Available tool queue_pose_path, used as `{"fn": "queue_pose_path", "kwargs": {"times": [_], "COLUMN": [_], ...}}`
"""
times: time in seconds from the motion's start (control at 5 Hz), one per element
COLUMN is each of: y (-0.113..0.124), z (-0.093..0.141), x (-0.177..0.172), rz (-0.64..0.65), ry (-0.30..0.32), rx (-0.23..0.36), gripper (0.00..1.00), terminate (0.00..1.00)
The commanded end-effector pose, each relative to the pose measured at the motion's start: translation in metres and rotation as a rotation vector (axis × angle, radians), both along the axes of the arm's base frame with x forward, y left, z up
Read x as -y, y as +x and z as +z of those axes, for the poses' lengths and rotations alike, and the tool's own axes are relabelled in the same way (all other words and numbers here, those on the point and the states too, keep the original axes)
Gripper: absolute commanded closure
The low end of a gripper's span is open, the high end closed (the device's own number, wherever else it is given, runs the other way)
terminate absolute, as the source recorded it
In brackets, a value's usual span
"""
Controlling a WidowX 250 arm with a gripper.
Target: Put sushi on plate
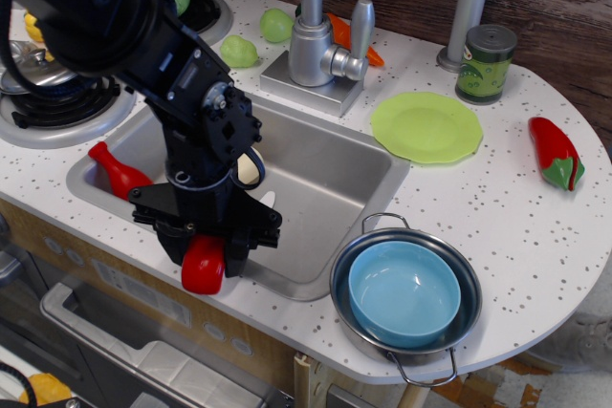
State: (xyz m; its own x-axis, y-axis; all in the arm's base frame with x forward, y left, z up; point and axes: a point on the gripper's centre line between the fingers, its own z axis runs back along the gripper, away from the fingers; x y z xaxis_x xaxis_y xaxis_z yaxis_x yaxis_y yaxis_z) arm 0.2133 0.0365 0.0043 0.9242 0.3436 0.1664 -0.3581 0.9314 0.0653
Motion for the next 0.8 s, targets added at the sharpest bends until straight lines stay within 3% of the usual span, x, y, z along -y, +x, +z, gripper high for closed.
{"fn": "queue_pose_path", "kwargs": {"times": [0.0,0.4,0.6], "y": [0.007,0.050,0.083], "z": [0.017,0.062,0.077], "x": [-0.008,-0.002,0.014], "rz": [-0.023,-0.141,-0.194], "ry": [0.035,0.053,0.041], "rx": [0.016,0.013,0.013], "gripper": [1.00,1.00,1.00], "terminate": [0.00,0.00,0.00]}}
